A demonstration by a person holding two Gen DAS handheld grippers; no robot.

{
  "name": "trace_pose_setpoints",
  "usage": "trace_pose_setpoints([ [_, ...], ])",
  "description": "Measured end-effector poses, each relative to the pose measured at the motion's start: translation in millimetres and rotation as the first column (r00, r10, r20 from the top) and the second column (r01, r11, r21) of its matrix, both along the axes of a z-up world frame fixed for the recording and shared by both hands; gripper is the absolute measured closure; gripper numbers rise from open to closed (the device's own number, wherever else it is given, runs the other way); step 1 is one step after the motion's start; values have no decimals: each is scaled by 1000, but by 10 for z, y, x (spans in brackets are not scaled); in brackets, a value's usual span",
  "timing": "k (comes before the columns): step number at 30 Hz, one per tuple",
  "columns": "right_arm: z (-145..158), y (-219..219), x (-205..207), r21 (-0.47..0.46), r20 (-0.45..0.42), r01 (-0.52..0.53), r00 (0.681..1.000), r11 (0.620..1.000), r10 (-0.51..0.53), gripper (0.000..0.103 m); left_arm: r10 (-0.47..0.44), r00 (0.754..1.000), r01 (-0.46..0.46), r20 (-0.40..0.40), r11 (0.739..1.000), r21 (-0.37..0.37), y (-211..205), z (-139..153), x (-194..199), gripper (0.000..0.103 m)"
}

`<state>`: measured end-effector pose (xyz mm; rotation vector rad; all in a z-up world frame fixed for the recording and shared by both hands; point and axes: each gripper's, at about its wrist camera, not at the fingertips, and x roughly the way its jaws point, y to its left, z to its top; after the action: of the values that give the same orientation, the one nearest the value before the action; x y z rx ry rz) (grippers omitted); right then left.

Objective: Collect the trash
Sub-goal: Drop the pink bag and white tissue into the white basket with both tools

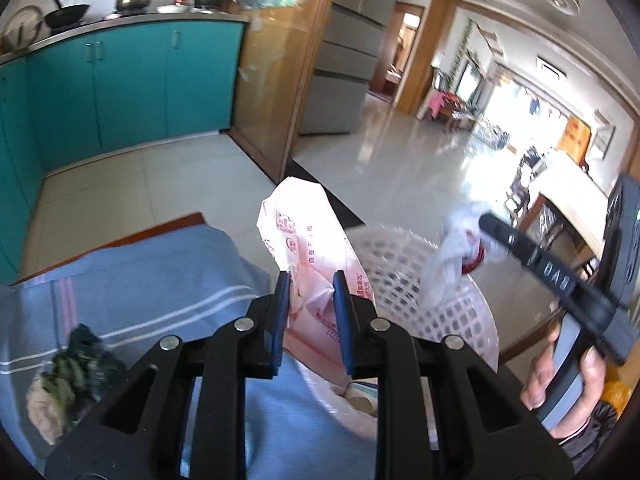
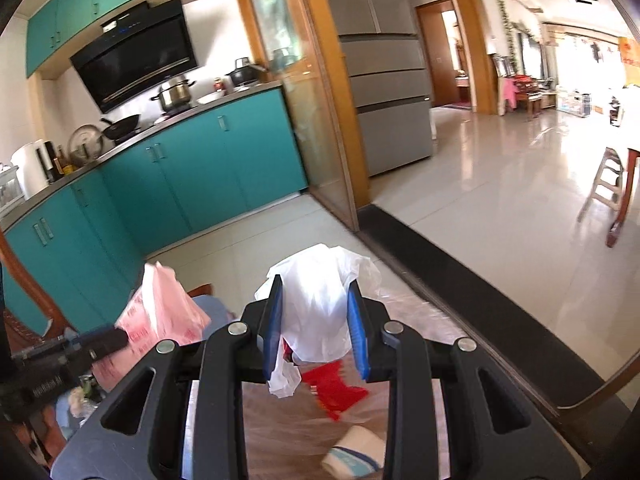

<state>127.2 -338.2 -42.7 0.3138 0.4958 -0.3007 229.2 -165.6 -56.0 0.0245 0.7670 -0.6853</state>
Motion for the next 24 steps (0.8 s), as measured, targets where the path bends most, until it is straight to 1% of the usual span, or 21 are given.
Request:
trace_pose_setpoints([
  [3, -36, -92, -53, 19, -12, 27, 1000, 999, -27, 73, -32, 999, 32, -6, 999, 24, -154, -79, -69, 80],
  [5, -54, -129, -57, 29, -21, 35, 999, 999, -34, 73, -60, 998, 60, -5, 997, 54, -274, -147, -150, 80],
  [7, -61, -137, -52, 18, -31, 49, 998, 999, -49, 73, -79, 997, 79, -13, 994, 72, -350, -212, -189, 80],
  [12, -87, -90, -15, -15, -68, 78, 995, 997, -79, 73, -123, 990, 128, -65, 988, 90, -487, -402, -230, 80],
  [17, -127, -45, 42, -34, -99, 71, 992, 997, -74, 73, -141, 986, 150, -85, 983, 106, -529, -495, -269, 80],
  [24, -174, -35, 111, -39, -149, 51, 987, 998, -56, 73, -159, 981, 173, -108, 977, 128, -585, -592, -304, 80],
])
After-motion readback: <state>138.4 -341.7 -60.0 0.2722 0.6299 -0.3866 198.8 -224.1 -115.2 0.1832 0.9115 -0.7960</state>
